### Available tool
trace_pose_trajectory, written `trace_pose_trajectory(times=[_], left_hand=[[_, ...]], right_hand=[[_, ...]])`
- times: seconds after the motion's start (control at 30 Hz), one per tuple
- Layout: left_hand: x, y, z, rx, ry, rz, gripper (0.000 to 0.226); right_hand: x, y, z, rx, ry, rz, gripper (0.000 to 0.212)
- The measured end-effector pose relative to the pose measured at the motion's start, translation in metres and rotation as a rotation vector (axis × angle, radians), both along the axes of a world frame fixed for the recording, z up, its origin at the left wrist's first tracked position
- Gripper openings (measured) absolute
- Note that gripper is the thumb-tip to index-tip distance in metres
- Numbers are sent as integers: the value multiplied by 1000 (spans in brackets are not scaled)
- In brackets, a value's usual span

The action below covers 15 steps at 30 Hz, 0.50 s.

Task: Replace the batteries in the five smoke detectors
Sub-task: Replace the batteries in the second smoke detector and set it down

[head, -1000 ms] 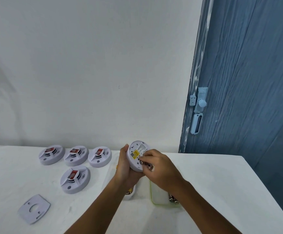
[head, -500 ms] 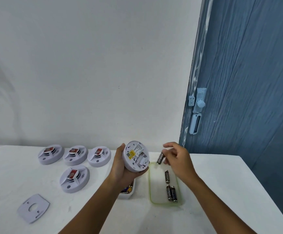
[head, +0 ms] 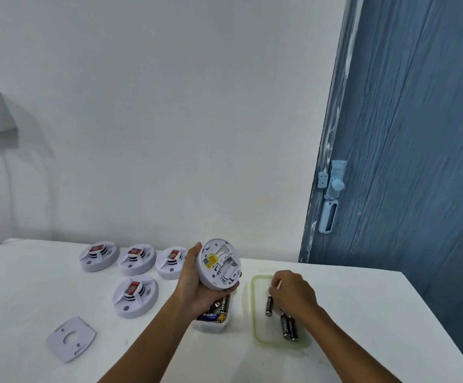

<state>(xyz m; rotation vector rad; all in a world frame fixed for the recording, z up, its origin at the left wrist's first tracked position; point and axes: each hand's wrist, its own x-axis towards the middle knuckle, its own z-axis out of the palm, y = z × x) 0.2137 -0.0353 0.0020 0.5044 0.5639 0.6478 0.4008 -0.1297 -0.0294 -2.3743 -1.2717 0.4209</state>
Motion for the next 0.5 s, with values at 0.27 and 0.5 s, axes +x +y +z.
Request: trace_pose_trajectory(times=[0.27,0.5], left_hand=[[-43,10,-4,-15,-12,91,56],[-66,24,-9,-77,-55,139,60]], right_hand=[[-27,2,13,81,89,77,5],[-81,28,35,166,187,390,25]])
